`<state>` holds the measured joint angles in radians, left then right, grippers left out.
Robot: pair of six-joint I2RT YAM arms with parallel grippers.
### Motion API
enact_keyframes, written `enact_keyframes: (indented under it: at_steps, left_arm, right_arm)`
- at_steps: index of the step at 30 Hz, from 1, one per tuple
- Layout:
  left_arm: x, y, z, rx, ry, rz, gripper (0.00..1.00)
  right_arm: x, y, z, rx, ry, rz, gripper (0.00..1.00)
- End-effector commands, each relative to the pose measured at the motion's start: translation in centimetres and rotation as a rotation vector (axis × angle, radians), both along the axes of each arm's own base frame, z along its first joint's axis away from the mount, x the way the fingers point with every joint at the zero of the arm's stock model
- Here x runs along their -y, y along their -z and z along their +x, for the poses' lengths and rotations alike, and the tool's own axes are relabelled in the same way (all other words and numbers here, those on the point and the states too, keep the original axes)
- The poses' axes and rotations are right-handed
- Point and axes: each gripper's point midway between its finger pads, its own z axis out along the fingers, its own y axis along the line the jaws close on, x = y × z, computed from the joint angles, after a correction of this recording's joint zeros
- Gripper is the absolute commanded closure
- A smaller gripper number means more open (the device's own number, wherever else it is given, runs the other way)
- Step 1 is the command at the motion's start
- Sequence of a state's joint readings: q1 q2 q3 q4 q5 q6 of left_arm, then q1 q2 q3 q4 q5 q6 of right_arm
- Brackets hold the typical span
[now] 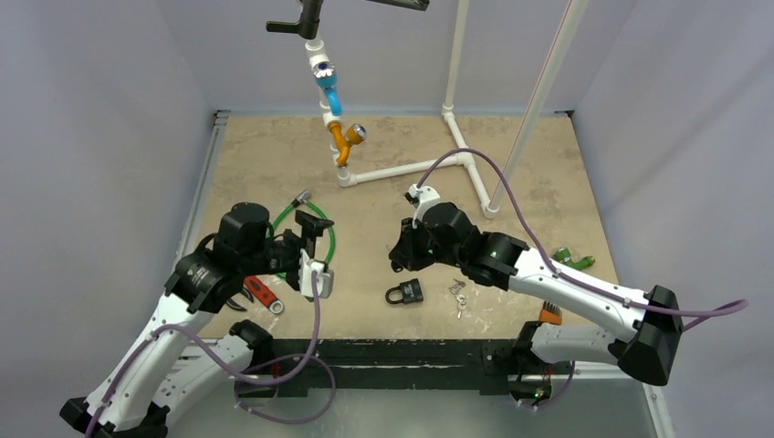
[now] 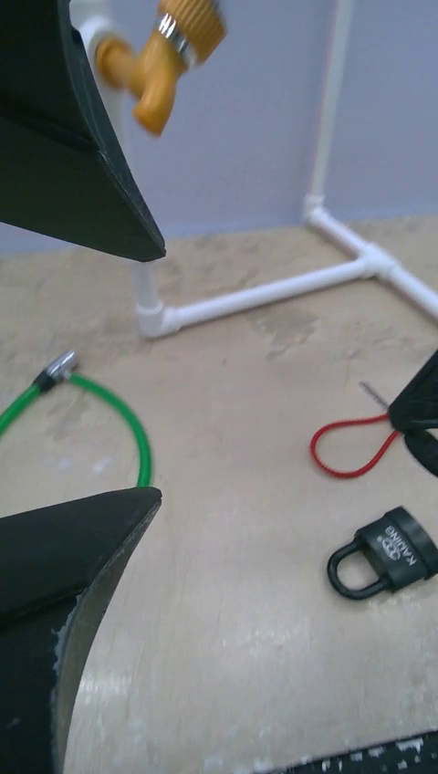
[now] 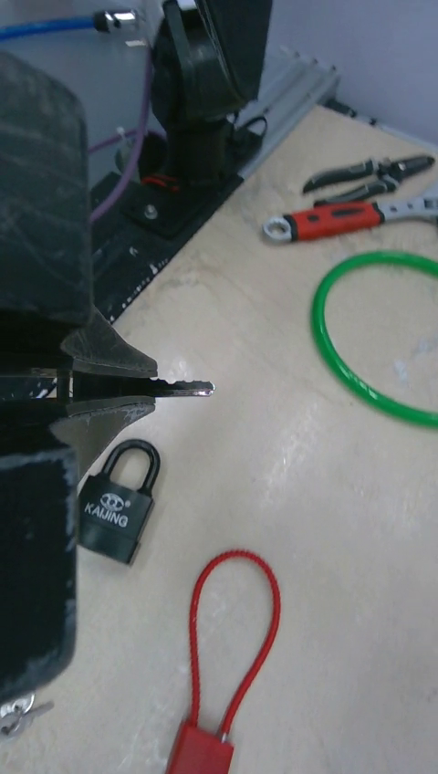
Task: Unlock with the key
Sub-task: Pick up the key from the center of the board.
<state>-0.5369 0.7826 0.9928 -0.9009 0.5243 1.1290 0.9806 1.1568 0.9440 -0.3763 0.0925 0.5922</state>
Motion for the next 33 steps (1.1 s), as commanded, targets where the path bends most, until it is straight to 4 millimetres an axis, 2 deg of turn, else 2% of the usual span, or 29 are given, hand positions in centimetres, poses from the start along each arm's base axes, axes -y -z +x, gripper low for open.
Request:
enact_keyframes:
  at_steps: [1, 7, 15, 20, 29, 33]
  left_arm:
    - [3.7, -4.2, 0.9, 0.394, 0.239, -0.125, 0.04]
    - [5.4, -3.6, -0.9, 0.456, 0.367, -0.137, 0.06]
    - [7.2, -3.6, -1.5, 0.45, 0.437, -0.111, 0.22]
    - [7.4, -3.4, -0.5, 0.427, 0.408, -0.077, 0.41]
    - [7.1, -2.4, 0.1, 0.421, 0.385, -0.033, 0.58]
    - [7.1, -2.4, 0.1, 0.426, 0.386, -0.033, 0.71]
  right_arm:
    - [-3.0, -4.7, -1.3, 0.038, -0.174, 0.136, 1.0]
    - [-4.8, -7.2, -2.0, 0.055, -0.271, 0.196, 1.0]
    - [-6.5, -8.5, -1.9, 0.072, -0.317, 0.249, 1.0]
    - [-6.6, -8.9, -2.0, 0.084, -0.333, 0.26, 1.0]
    - [-6.4, -9.0, -3.0, 0.082, -0.376, 0.279, 1.0]
    - [-6.4, -9.1, -3.1, 0.078, -0.376, 0.286, 1.0]
